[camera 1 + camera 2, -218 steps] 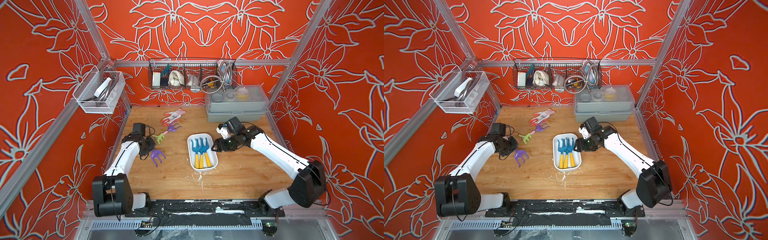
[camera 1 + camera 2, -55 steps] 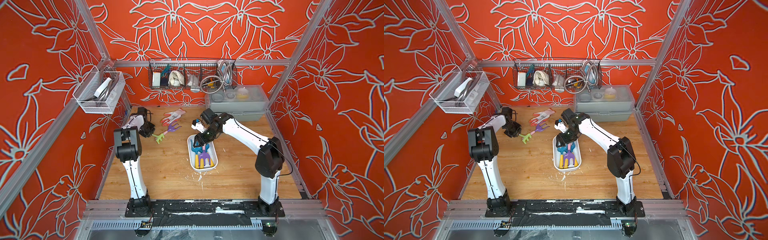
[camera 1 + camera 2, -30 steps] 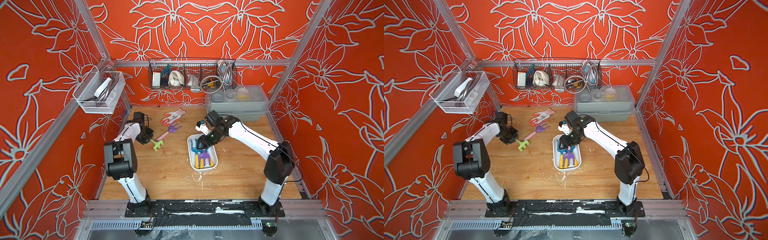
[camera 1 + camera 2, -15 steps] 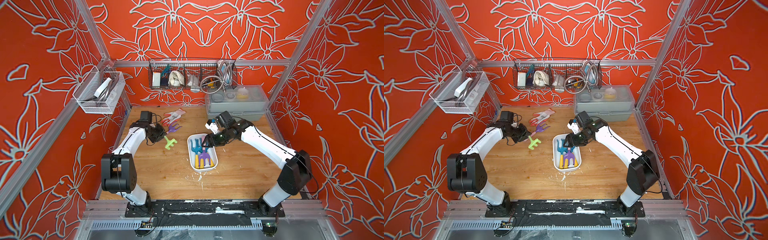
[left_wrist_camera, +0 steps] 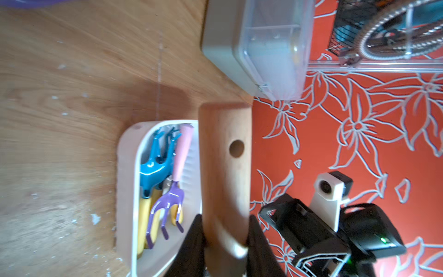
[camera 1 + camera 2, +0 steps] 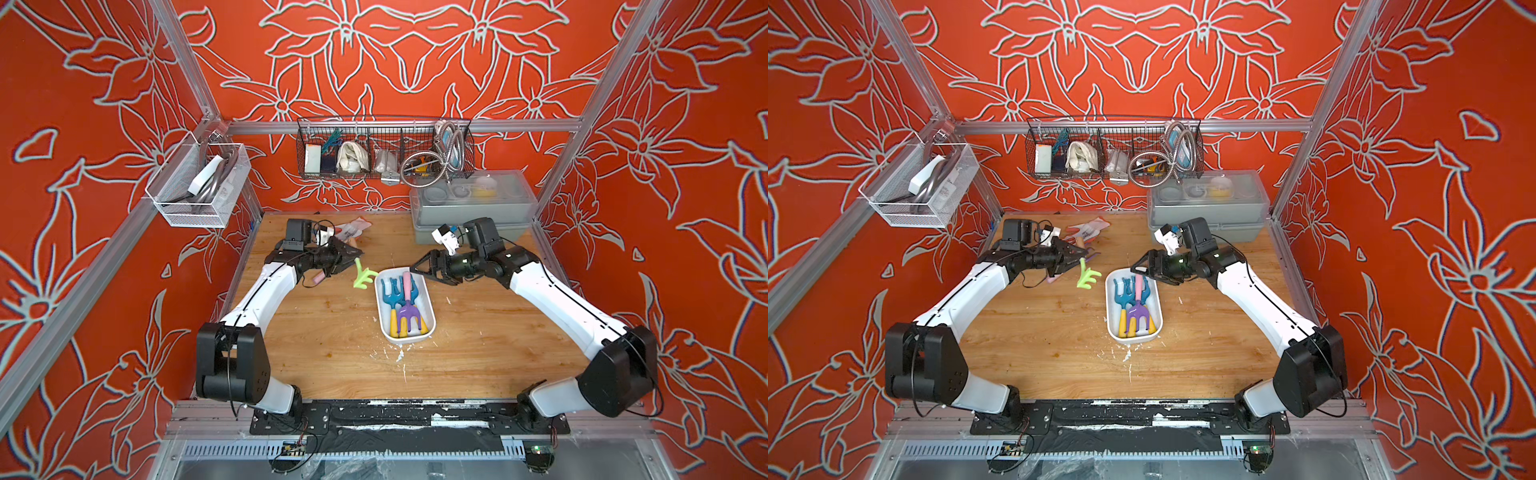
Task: Put the rake into the storage box
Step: Pick up the rake at the center of the board.
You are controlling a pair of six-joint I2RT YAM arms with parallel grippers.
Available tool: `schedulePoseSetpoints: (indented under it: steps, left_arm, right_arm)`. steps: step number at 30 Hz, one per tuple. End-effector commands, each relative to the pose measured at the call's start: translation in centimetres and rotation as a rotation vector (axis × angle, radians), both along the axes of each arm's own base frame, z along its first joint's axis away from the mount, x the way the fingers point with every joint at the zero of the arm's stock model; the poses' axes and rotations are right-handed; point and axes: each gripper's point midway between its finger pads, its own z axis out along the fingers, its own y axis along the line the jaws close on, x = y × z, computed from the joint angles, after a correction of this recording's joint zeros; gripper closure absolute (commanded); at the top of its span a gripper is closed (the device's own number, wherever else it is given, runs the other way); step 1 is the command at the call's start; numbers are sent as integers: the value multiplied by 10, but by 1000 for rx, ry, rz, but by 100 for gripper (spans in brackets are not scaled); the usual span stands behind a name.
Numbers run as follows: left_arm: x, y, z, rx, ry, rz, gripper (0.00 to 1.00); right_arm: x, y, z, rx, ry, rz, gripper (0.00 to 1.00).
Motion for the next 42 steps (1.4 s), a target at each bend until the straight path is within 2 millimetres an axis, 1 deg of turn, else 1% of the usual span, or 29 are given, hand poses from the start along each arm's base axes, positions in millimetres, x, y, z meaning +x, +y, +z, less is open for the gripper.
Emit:
schedulePoseSetpoints:
  steps: [1, 3, 6, 9, 11, 15, 18, 23, 31, 34, 36, 38, 40, 41, 42]
  left_arm:
    - [-8, -23, 59, -155, -153, -125, 97]
    - [-12, -32, 75, -188, -187, -165, 97]
    - [-18, -48, 93, -218, -222, -222, 96]
    - [-24, -64, 102, -241, -238, -273, 95]
    - [-26, -73, 107, -259, -245, -291, 95]
    - [-27, -85, 118, -298, -260, -306, 95]
    - [-29, -93, 127, -318, -273, -316, 96]
    - [-35, -105, 134, -329, -283, -347, 95]
    - [-41, -117, 133, -336, -282, -370, 96]
    - [-42, -120, 133, -337, -283, -371, 96]
    - [-42, -120, 133, -337, -284, -370, 96]
    - [-42, -120, 131, -337, -280, -364, 93]
    - [-42, -119, 131, -336, -279, -357, 86]
    - [-42, -119, 130, -335, -275, -353, 78]
    - [-42, -118, 128, -332, -269, -349, 67]
  right_arm:
    - [-2, 14, 29, 155, 7, 24, 23]
    - [0, 18, 38, 200, 8, 29, 24]
    - [2, 26, 54, 260, 3, 42, 25]
    - [2, 34, 71, 303, -20, 59, 27]
    - [0, 39, 79, 318, -33, 75, 31]
    - [-4, 48, 86, 326, -48, 100, 33]
    - [-4, 49, 88, 328, -52, 104, 33]
    - [-8, 51, 92, 343, -57, 118, 35]
    - [-14, 58, 98, 370, -58, 139, 40]
    - [-15, 61, 100, 383, -51, 142, 46]
    - [-15, 62, 102, 390, -49, 143, 53]
    - [-15, 63, 102, 392, -45, 144, 58]
    - [-15, 62, 101, 389, -44, 142, 65]
    - [-16, 62, 100, 386, -40, 141, 69]
    - [-16, 62, 99, 382, -36, 141, 74]
